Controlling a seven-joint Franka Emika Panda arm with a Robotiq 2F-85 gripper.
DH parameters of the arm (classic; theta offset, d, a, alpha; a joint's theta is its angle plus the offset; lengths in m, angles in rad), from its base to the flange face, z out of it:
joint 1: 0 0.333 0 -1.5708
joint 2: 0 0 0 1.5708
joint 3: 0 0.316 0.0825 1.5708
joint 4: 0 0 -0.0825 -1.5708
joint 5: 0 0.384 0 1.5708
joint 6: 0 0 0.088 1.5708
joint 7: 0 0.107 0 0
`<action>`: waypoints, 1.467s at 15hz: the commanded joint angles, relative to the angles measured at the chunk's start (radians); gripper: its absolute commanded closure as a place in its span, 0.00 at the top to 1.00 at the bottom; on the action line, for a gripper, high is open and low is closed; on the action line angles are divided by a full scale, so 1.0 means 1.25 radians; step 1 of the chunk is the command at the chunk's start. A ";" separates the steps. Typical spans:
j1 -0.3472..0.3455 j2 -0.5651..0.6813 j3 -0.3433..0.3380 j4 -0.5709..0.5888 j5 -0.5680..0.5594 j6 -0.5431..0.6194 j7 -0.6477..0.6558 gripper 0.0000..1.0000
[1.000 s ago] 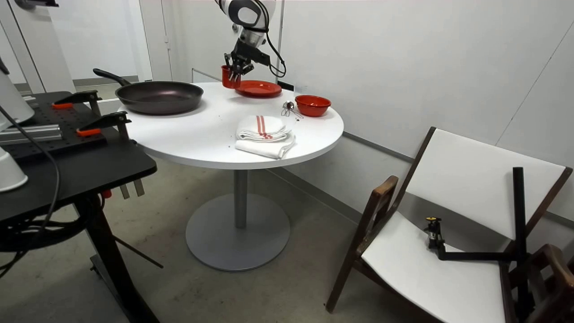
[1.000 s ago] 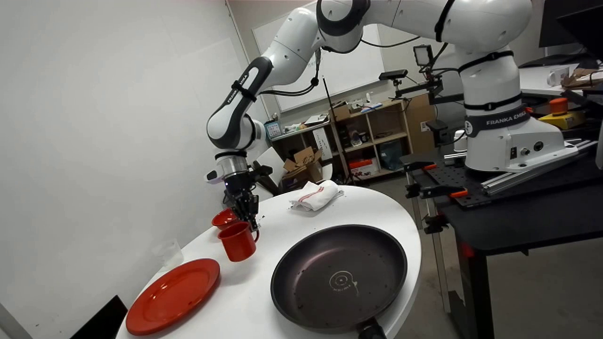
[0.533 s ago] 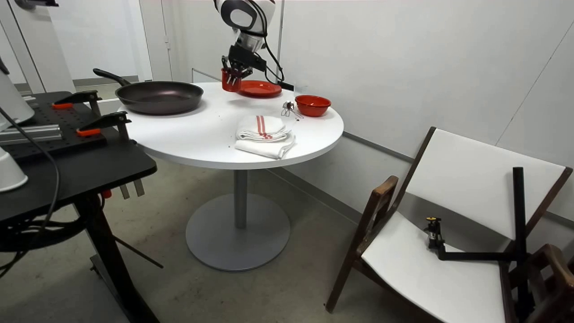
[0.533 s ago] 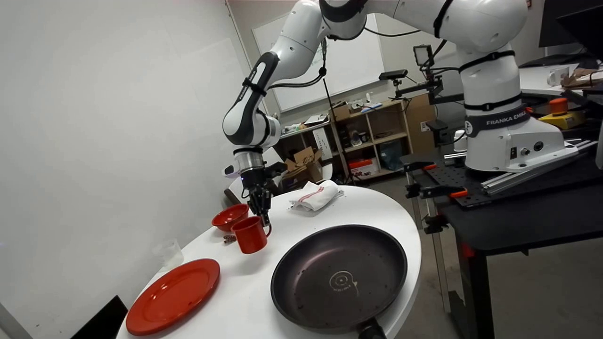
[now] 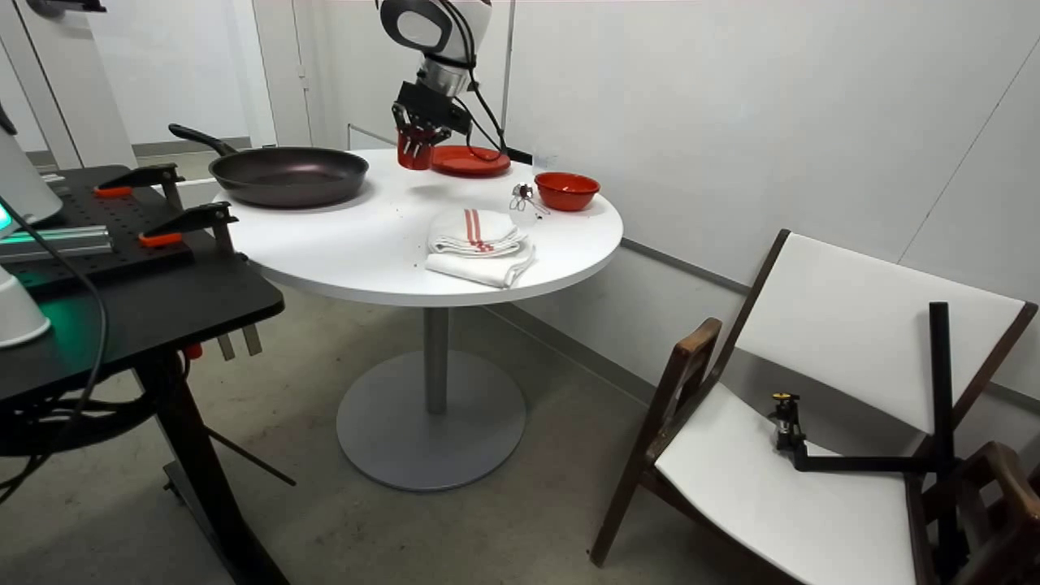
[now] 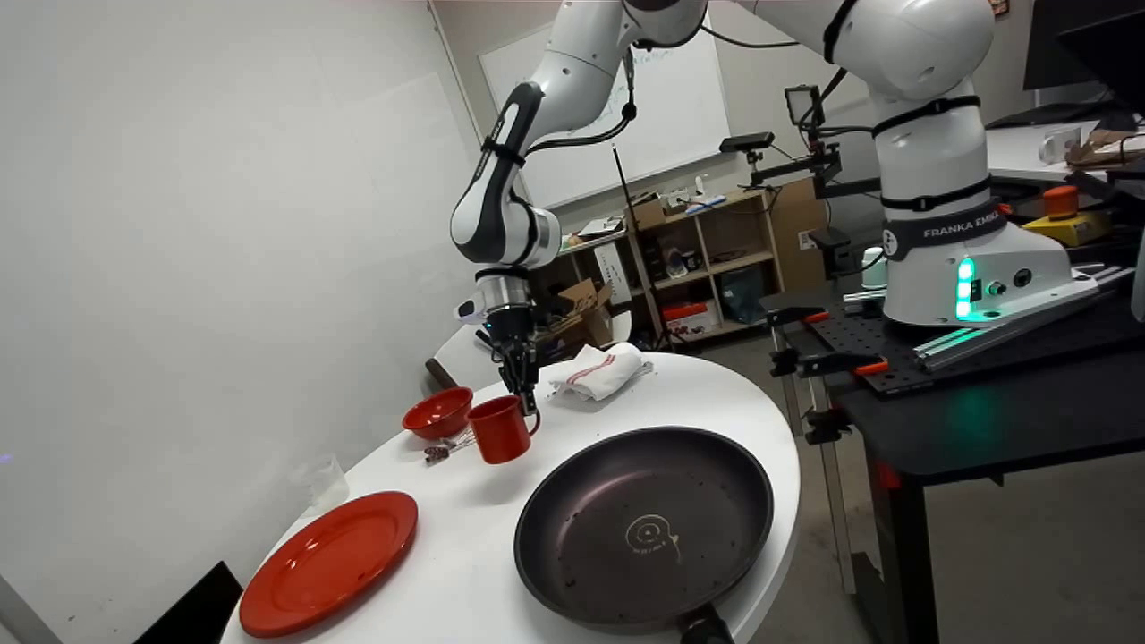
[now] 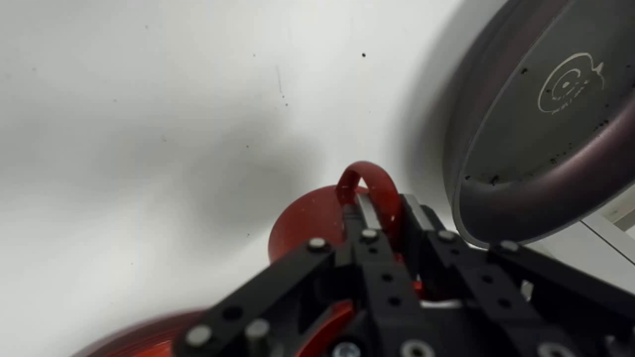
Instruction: Move the cup at the edge of the table
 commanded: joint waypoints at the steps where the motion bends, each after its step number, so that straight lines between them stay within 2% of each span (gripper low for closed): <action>1: -0.013 -0.073 -0.005 -0.100 0.056 0.041 -0.025 0.04; 10: -0.022 -0.141 -0.037 -0.216 0.134 0.072 -0.031 0.04; 22: -0.005 -0.215 -0.105 -0.362 0.241 0.132 -0.035 0.04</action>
